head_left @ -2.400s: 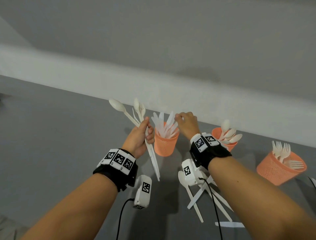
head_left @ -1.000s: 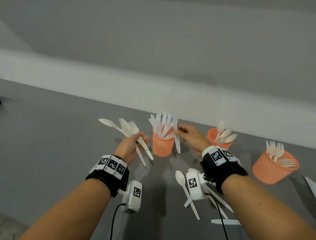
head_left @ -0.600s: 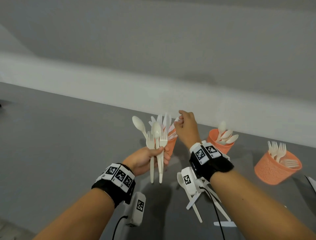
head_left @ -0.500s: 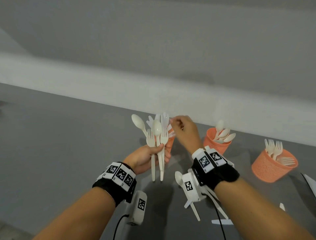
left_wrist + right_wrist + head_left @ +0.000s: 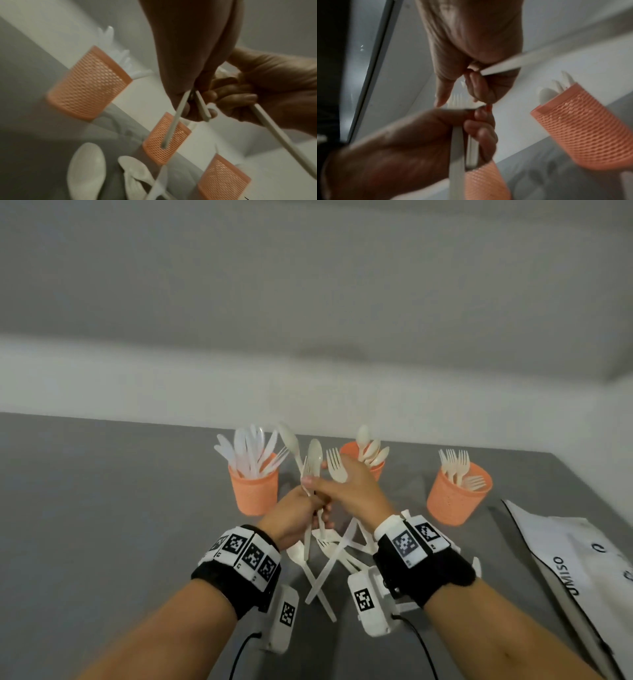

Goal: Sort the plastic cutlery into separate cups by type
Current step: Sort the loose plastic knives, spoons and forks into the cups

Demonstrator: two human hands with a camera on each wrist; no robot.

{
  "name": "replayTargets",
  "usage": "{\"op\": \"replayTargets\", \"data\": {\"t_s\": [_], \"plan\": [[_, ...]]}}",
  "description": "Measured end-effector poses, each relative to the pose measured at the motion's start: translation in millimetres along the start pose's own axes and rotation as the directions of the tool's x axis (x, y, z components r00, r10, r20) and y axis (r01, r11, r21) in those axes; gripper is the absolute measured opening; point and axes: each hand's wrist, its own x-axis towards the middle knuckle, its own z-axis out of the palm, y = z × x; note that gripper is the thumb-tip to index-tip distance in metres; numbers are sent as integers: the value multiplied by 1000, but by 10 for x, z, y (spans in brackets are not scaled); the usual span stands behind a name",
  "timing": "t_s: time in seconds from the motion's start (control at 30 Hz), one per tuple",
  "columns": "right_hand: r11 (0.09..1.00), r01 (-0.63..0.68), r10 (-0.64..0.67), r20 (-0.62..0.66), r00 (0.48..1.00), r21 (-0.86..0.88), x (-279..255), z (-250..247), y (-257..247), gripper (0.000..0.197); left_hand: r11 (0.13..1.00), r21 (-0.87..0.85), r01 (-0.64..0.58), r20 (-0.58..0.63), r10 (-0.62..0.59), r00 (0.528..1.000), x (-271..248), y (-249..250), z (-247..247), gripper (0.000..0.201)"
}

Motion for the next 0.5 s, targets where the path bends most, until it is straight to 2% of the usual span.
{"op": "replayTargets", "data": {"t_s": [0.07,0.13,0.2,0.27,0.37,0.47,0.5], "plan": [[998,-28,28,2,1000,-61,-33,-81,81,27,992,117,-43,18,41,999,34,11,173,25],[996,-88,88,-21,996,-9,-63,-229,137,19,989,140,-45,67,36,997,68,10,314,24],[985,-158,160,-33,987,65,-94,-389,183,14,997,75,-8,109,0,994,97,15,433,30],[980,-165,172,-52,984,112,-134,-523,208,9,998,-47,47,166,-38,985,129,16,529,33],[971,-120,148,-127,981,207,-144,-646,265,5,949,-285,138,252,-65,966,197,18,639,11],[967,-84,121,-146,982,240,-144,-732,338,5,925,-354,136,179,-75,981,297,-12,766,42],[965,-77,118,-155,981,250,-146,-759,355,7,923,-367,117,141,-69,988,335,-10,817,43]]}}
